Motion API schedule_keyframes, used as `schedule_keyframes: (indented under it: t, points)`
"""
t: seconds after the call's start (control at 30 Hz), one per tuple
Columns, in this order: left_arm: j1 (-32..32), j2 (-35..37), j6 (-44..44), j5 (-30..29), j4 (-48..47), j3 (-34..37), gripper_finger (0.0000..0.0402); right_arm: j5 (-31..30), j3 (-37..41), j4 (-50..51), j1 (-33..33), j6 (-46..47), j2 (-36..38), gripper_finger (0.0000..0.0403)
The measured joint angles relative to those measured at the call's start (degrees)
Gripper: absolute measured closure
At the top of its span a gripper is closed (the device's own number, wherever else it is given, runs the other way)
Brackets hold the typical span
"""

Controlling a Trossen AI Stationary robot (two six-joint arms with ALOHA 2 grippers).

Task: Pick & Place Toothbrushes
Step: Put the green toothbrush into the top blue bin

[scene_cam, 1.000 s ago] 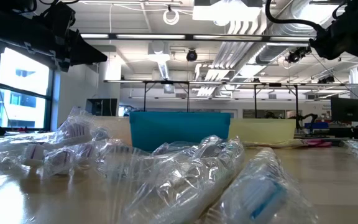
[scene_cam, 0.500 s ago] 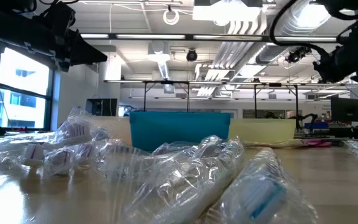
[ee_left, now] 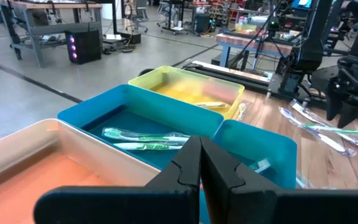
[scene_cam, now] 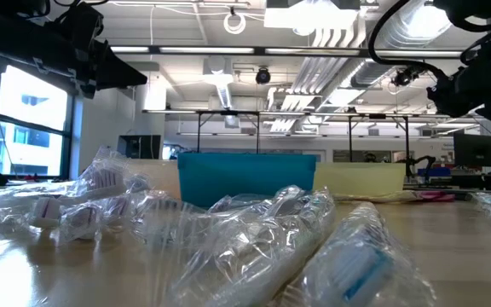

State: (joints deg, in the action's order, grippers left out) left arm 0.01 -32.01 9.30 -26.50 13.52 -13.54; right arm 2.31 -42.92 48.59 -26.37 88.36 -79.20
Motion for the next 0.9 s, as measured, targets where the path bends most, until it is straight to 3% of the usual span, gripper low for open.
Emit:
schedule_keyframes:
  t: [0.4, 0.6, 0.9]
  points:
    - [-0.01, 0.0, 0.0, -0.04, -0.36, 0.0, 0.0401, -1.66, 0.02, -0.22, -0.23, -0.09, 0.0, 0.0251]
    - [0.0, 0.0, 0.0, -0.06, -0.48, 0.0, 0.0401, -2.15, 3.58, -6.79, -1.18, 0.26, 0.0, 0.0251]
    - [0.0, 0.0, 0.0, -0.26, -0.48, 0.0, 0.0401, -2.19, 4.68, -7.95, -1.29, 0.37, 0.0, 0.0251]
